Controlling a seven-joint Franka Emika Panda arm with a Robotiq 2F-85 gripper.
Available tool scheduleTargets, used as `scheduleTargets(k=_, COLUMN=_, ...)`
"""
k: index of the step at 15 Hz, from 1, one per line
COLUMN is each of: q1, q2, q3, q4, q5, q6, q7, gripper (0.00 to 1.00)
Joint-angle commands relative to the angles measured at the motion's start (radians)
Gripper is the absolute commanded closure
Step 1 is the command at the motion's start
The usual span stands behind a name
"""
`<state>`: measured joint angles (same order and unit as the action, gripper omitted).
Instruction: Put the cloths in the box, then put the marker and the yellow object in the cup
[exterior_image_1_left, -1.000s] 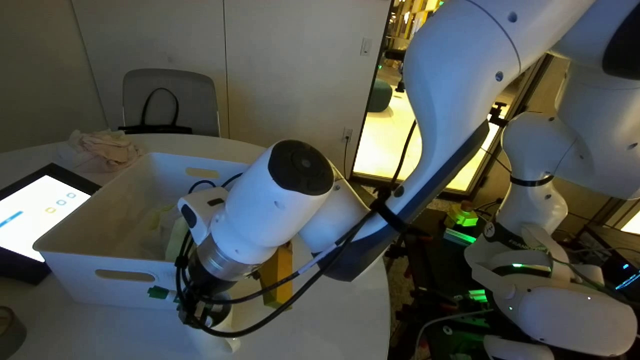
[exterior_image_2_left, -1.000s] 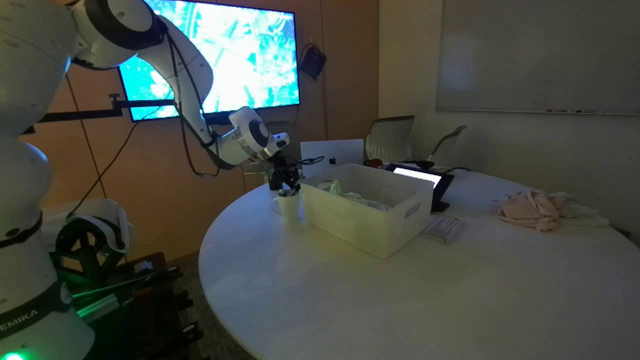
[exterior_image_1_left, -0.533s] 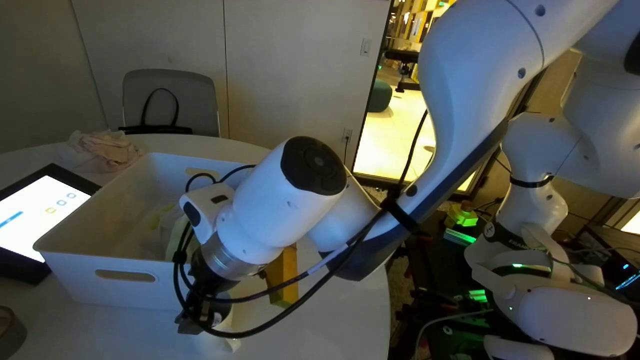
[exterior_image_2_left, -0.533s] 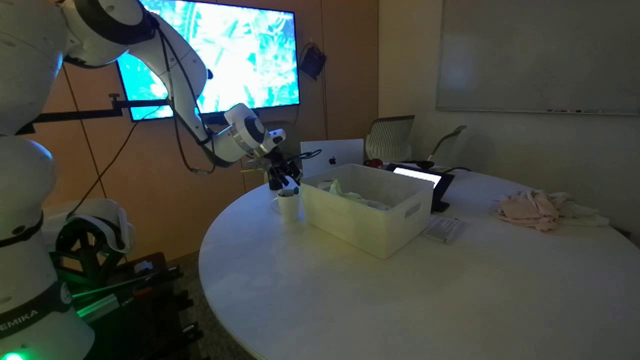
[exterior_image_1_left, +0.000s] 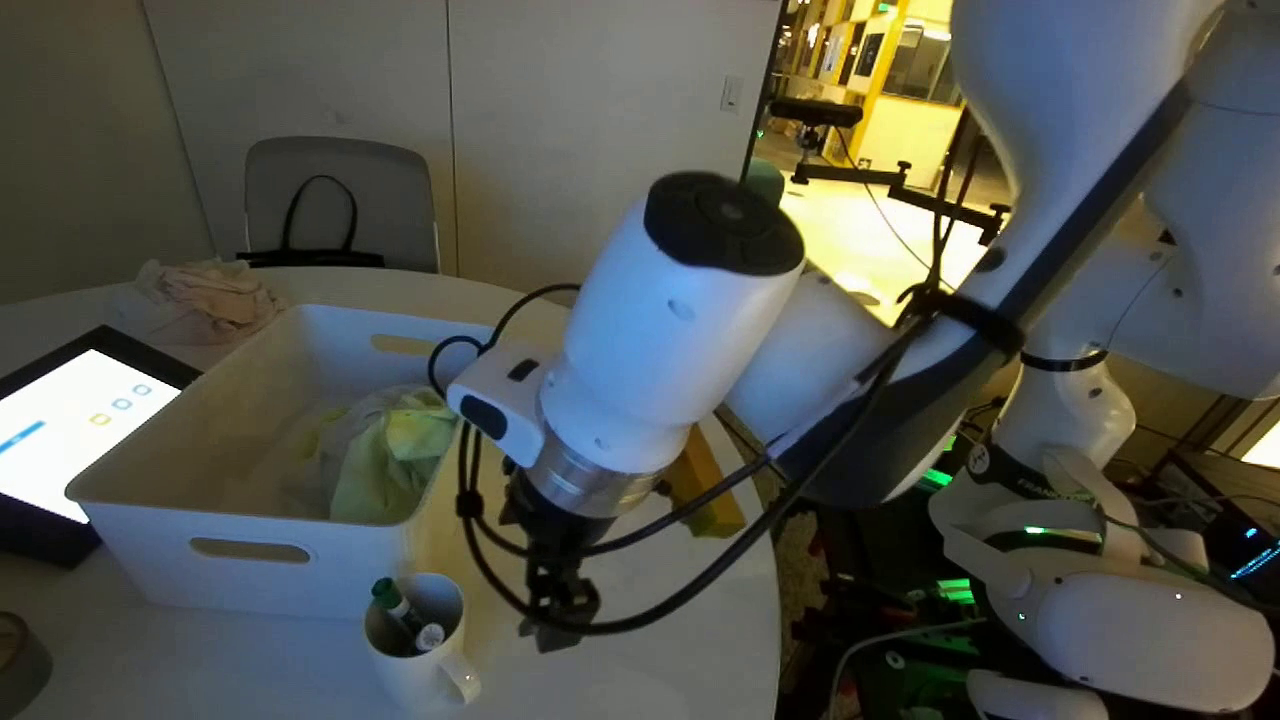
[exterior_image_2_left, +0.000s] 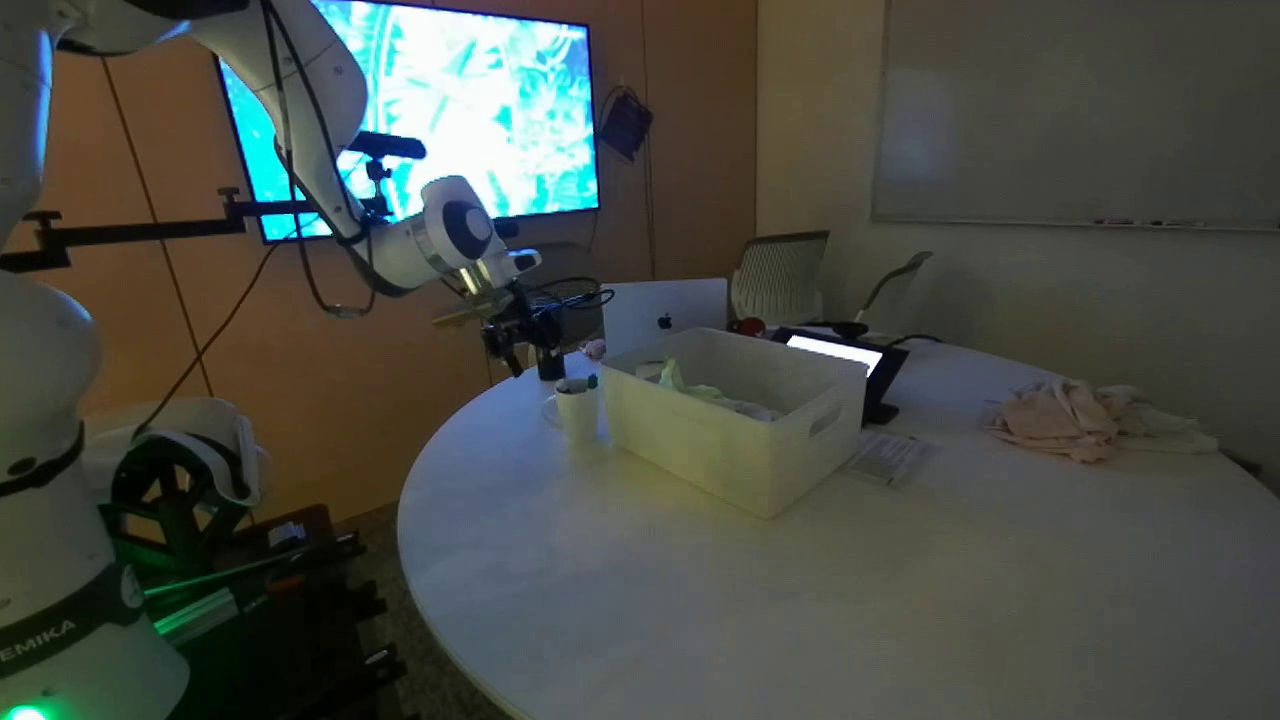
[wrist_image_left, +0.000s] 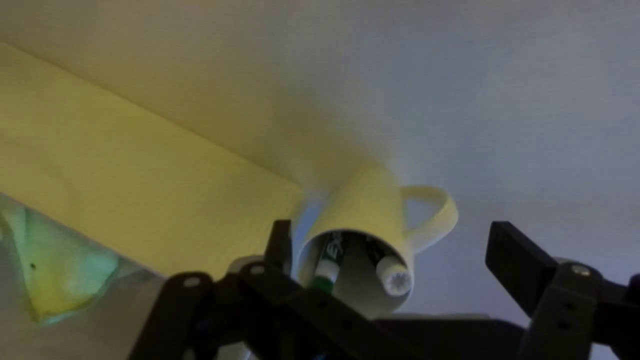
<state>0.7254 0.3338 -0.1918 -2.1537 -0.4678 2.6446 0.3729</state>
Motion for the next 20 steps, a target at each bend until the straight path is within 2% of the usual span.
scheduleTargets(k=1, q1=-0.142, q2=-0.237, q3=0.166, q4=-0.133, q5=0.131, q6=-0.259, q7=-0.166, gripper=0.00)
scheduleTargets(k=5, q1=-0.295, q2=-0.433, q3=0.298, q4=-0.197, q5=0.335, q6=-0.501, q7=-0.275, gripper=0.00)
scheduleTargets(k=9, q1=-0.381, q2=-0.618, q3=0.335, q4=-0.299, q5=0.523, q6=-0.635, q7=-0.254, gripper=0.00)
scheduleTargets(k=13, q1=-0.414, q2=-0.806, q3=0.345, q4=-0.465, q5=0.700, q6=-0.663, q7=-0.206, gripper=0.00)
scheduleTargets(k=18, q1=-0.403, q2=-1.002, q3=0.359, q4=-0.672, q5=0.877, q6=-0.639, q7=-0.188, gripper=0.00)
scheduleTargets(k=19, q1=-0.402, q2=-1.014, q3=0.365, q4=-0.686, q5=0.897, q6=-0.636, q7=-0.185, gripper=0.00)
scheduleTargets(k=20, q1=-0.419, q2=-0.922, q3=0.365, q4=-0.616, q5=0.858, q6=-0.665, q7=-0.215, gripper=0.00)
